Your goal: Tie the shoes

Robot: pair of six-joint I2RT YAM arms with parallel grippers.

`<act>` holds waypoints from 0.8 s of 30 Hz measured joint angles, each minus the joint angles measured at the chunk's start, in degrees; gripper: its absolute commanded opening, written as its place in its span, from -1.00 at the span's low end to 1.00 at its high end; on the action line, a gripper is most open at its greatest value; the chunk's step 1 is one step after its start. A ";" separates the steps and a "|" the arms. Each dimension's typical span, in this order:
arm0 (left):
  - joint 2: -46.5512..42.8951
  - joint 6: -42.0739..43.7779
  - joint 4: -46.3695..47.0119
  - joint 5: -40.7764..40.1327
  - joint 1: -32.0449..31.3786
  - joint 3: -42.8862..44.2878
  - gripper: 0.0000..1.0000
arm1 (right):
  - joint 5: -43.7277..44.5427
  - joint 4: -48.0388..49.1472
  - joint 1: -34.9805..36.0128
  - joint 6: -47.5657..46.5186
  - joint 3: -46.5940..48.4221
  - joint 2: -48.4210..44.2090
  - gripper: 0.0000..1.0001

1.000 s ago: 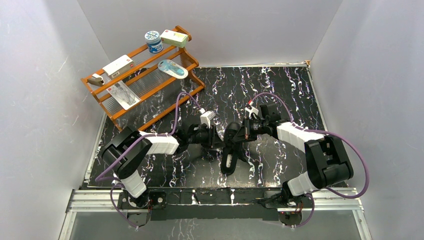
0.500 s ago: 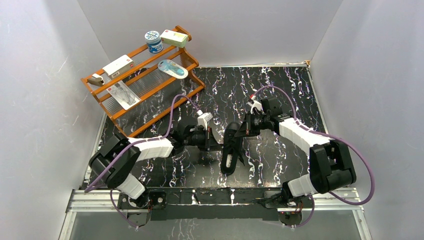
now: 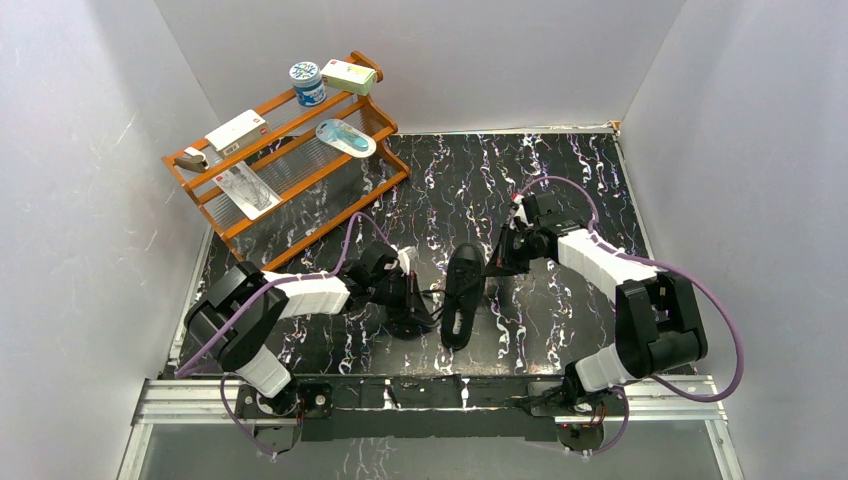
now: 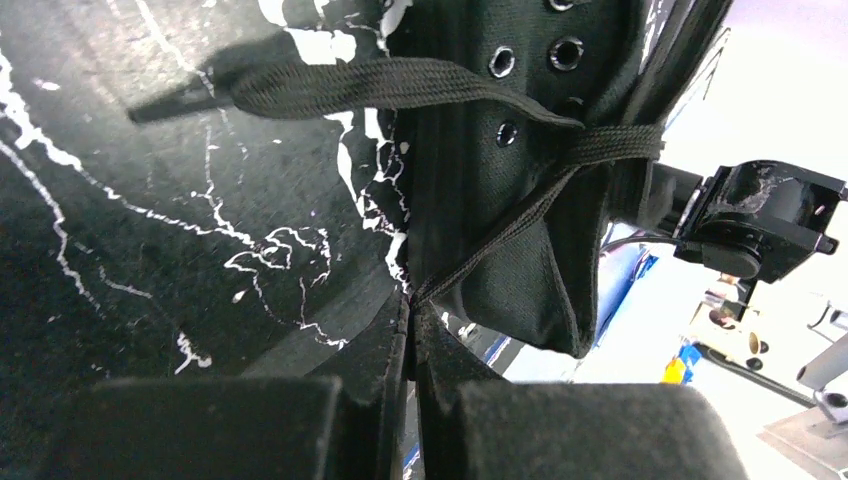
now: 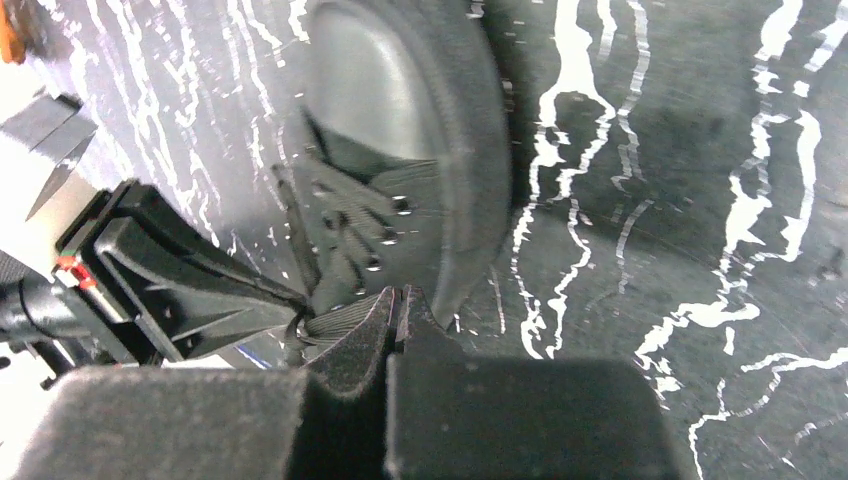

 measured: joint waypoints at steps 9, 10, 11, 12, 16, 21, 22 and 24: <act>-3.67 -2.47 -5.29 -4.98 0.00 -0.02 -1.00 | 6.69 -5.31 -2.64 1.57 1.16 1.25 -1.00; -4.04 -2.49 -5.62 -5.29 -0.02 -0.02 -1.00 | 7.30 -5.68 -2.62 1.53 1.49 1.46 -1.00; -4.28 -2.56 -5.90 -5.53 -0.02 -0.02 -1.00 | 8.09 -5.95 -2.62 1.42 1.73 1.62 -1.00; -4.35 -2.56 -6.14 -5.86 -0.02 -0.02 -1.00 | 8.83 -6.25 -2.62 1.38 1.90 1.73 -1.00; -4.35 -2.69 -7.23 -6.86 -0.02 -0.04 -1.00 | 10.99 -7.39 -2.62 0.96 2.34 1.99 -1.00; -5.66 -2.45 -9.99 -9.90 0.00 -0.39 -1.00 | 12.74 -7.85 -2.60 0.72 2.91 3.30 -1.00; -6.16 -2.23 -10.36 -10.38 -0.02 -0.52 -1.00 | 12.90 -7.85 -2.60 0.66 3.02 3.78 -1.00; -6.49 -1.51 -10.47 -10.54 -0.02 -0.55 -1.00 | 12.87 -7.85 -2.60 0.46 3.04 4.55 -1.00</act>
